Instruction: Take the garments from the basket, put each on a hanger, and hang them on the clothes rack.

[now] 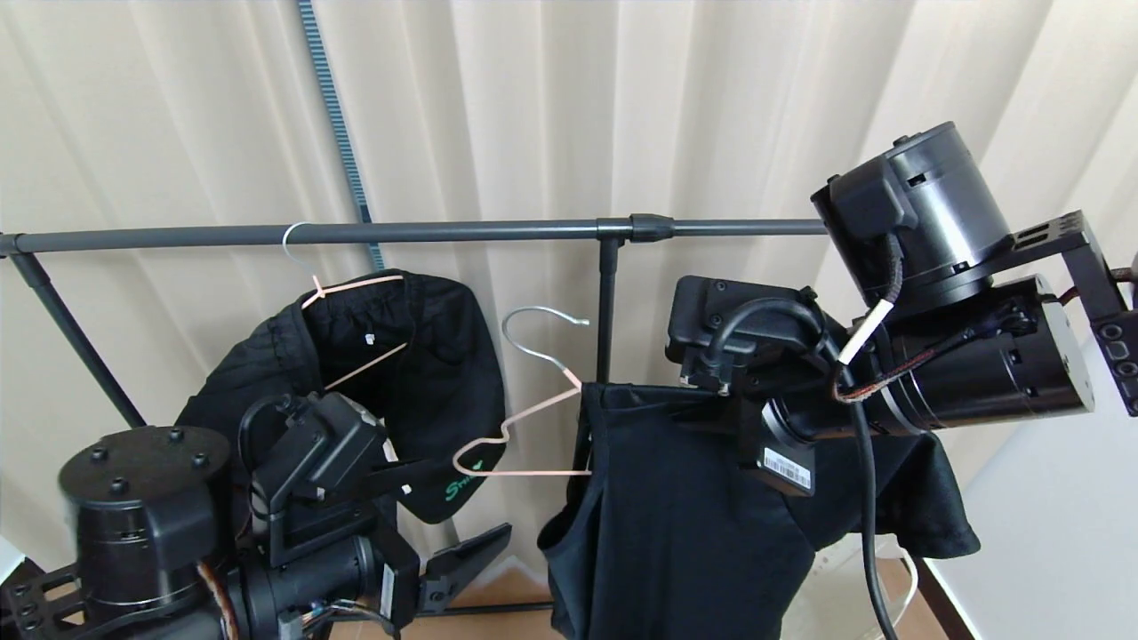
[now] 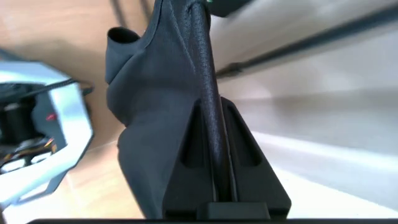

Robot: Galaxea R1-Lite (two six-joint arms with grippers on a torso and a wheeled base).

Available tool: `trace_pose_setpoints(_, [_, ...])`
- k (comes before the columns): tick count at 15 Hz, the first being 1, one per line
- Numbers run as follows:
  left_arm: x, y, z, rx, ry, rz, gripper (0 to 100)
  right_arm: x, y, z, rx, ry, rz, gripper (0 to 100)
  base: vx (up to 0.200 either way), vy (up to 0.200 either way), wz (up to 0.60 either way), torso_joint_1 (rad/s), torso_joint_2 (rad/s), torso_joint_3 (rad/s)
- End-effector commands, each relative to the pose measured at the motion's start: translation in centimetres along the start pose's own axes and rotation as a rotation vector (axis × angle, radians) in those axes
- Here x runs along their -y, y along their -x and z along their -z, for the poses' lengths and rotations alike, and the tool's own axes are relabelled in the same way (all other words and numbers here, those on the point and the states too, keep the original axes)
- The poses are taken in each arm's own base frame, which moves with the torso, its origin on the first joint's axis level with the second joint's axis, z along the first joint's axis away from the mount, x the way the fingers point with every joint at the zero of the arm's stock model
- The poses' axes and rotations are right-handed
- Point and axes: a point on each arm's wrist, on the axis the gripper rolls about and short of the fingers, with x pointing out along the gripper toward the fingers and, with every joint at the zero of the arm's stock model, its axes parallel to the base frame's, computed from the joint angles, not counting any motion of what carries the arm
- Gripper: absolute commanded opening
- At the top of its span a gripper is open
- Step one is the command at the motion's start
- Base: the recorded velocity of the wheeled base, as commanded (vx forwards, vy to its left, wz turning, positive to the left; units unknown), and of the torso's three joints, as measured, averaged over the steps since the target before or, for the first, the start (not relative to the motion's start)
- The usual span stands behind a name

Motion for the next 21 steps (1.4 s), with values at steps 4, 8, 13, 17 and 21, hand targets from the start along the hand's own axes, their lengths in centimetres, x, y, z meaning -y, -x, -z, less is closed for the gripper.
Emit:
trace_pose_setpoints(4, [-0.7,-3.3,0.8,-0.081,0.081,-0.099,100,-0.7,0.6,-0.7,0.01,-0.048,0.042,0,0.0,0.0,0.0,0.0,0.0,0.0])
trace_pose_setpoints(8, [-0.4,-5.3,0.6,-0.083,0.126,-0.195,100,-0.9,0.5,-0.3,0.051,-0.094,0.068,0,0.0,0.0,0.0,0.0,0.0,0.0])
trace_pose_setpoints(13, [1.3,-6.1,0.5,-0.077,0.167,-0.182,100,-1.7,1.3,0.9,0.141,-0.12,0.117,0,0.0,0.0,0.0,0.0,0.0,0.0])
trace_pose_setpoints(17, [1.7,-7.0,0.6,-0.076,0.189,-0.223,100,-3.0,1.5,2.9,0.218,-0.144,0.153,0,0.0,0.0,0.0,0.0,0.0,0.0])
trace_pose_setpoints(21, [3.2,-7.4,0.9,-0.091,0.181,-0.187,100,-4.2,1.8,4.7,0.283,-0.151,0.186,0,0.0,0.0,0.0,0.0,0.0,0.0])
